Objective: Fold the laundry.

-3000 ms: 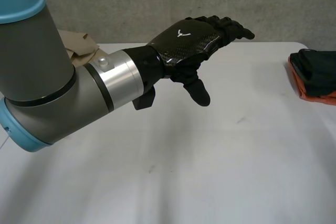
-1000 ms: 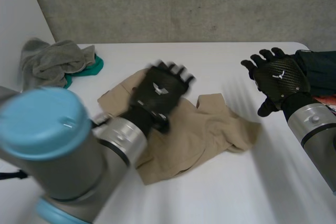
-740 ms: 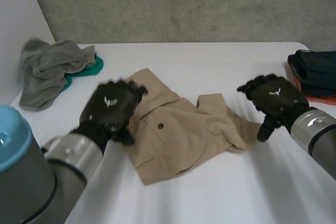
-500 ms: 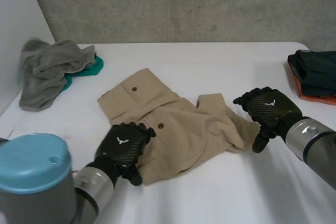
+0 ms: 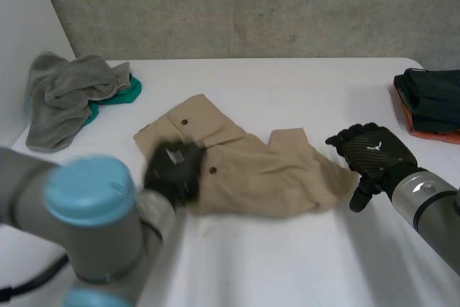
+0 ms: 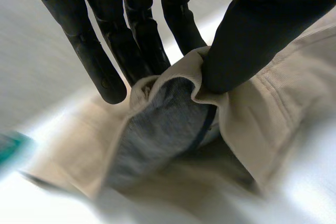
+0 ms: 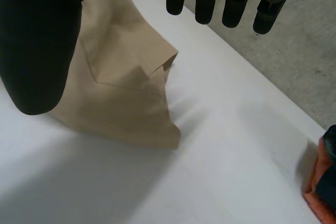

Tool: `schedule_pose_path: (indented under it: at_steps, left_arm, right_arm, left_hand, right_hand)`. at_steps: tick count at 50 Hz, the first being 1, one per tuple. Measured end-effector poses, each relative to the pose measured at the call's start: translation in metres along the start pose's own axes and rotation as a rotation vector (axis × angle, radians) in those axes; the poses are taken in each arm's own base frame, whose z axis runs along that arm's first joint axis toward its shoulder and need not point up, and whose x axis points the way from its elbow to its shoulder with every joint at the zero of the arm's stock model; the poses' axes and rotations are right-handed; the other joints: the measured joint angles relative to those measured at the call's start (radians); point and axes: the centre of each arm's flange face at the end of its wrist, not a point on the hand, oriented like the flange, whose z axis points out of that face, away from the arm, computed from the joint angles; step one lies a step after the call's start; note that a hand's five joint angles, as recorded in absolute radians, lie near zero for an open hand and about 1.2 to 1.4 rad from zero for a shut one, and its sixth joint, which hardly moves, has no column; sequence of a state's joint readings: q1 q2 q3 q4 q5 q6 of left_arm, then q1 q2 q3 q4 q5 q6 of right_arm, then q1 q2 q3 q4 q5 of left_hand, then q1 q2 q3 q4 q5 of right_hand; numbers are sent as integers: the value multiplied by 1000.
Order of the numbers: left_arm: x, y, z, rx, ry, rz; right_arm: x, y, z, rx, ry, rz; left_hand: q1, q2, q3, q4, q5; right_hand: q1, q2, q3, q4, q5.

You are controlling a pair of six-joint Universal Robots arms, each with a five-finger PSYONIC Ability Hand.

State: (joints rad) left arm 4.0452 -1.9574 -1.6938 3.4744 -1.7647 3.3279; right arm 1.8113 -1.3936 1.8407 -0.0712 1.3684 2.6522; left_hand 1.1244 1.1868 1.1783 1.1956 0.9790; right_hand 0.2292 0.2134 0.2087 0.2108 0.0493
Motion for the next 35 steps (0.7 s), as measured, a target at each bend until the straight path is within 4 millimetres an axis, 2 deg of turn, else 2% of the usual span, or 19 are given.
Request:
schedule_pose_path:
  at_steps: [1,4,5,8,11,13,16,19,21,22,23,24,25,27,28,30,31,33,35]
  left_arm:
    - [-16,-22,8,84,-77,0]
    - [-44,-64,18,241,-198,11]
    - [-56,-86,21,329,-250,22]
    - [-71,-130,23,504,-315,41]
    - [-70,-171,19,674,-321,44]
    - [-65,-185,16,737,-303,38]
    - [-38,-211,8,863,-195,6]
    - [-1,-207,10,886,-27,-25]
    - [38,-192,11,865,152,-51]
    - [47,-188,11,856,193,-57]
    - [72,-172,12,818,318,-75]
    - [78,-168,12,808,349,-80]
    - [99,-149,12,755,464,-96]
    - [118,-130,11,695,568,-111]
    - [134,-113,8,640,658,-123]
    - [150,-94,3,573,758,-135]
    - [159,-84,-1,536,812,-140]
    - [167,-75,-7,500,864,-145]
    - [170,-72,-10,483,885,-147]
  right_arm:
    - [1,-1,-1,4,6,-1]
    - [3,-5,-2,15,17,-3]
    - [4,-7,-3,22,21,-3]
    - [6,-11,-5,39,33,-2]
    - [9,-16,-6,60,47,-1]
    - [10,-18,-7,69,53,-1]
    - [15,-24,-9,100,78,-1]
    - [22,-29,-10,125,117,9]
    - [32,-31,-10,137,160,23]
    - [35,-31,-9,140,174,28]
    - [43,-31,-9,144,203,36]
    - [46,-31,-8,145,215,39]
    - [56,-30,-7,147,252,47]
    - [66,-28,-6,146,285,55]
    - [76,-26,-5,144,318,61]
    - [89,-24,-3,139,355,68]
    - [97,-22,-3,135,377,71]
    - [106,-19,-2,130,402,75]
    - [112,-17,-1,125,416,76]
  left_hand:
    - [0,0,0,0,0]
    - [0,3,6,0,0]
    - [0,5,9,0,0]
    - [0,6,10,0,0]
    - [0,8,11,2,0]
    - [2,8,11,4,0]
    - [3,8,11,4,0]
    - [3,8,11,4,0]
    - [3,9,11,4,0]
    - [3,9,11,4,0]
    - [3,10,11,4,0]
    - [3,10,11,4,0]
    - [3,10,11,4,0]
    - [-17,-19,-17,-13,-13]
    - [-199,-205,-180,-191,-180]
    - [-475,-481,-451,-473,-440]
    - [-475,-481,-451,-473,-440]
    - [-691,-717,-705,-726,-690]
    - [-718,-773,-762,-792,-755]
  right_hand:
    - [0,0,0,0,0]
    - [0,0,0,0,0]
    - [0,0,0,0,-1]
    - [0,0,0,0,0]
    - [0,0,0,0,0]
    - [0,0,0,0,0]
    - [0,0,0,0,0]
    - [0,0,0,0,0]
    - [0,0,0,0,0]
    - [0,0,0,0,0]
    - [0,0,0,0,0]
    - [0,0,0,0,0]
    - [0,0,0,0,0]
    - [0,0,0,0,0]
    - [0,0,0,0,0]
    - [0,0,0,0,-1]
    - [0,0,0,0,0]
    - [0,0,0,0,0]
    - [0,0,0,0,0]
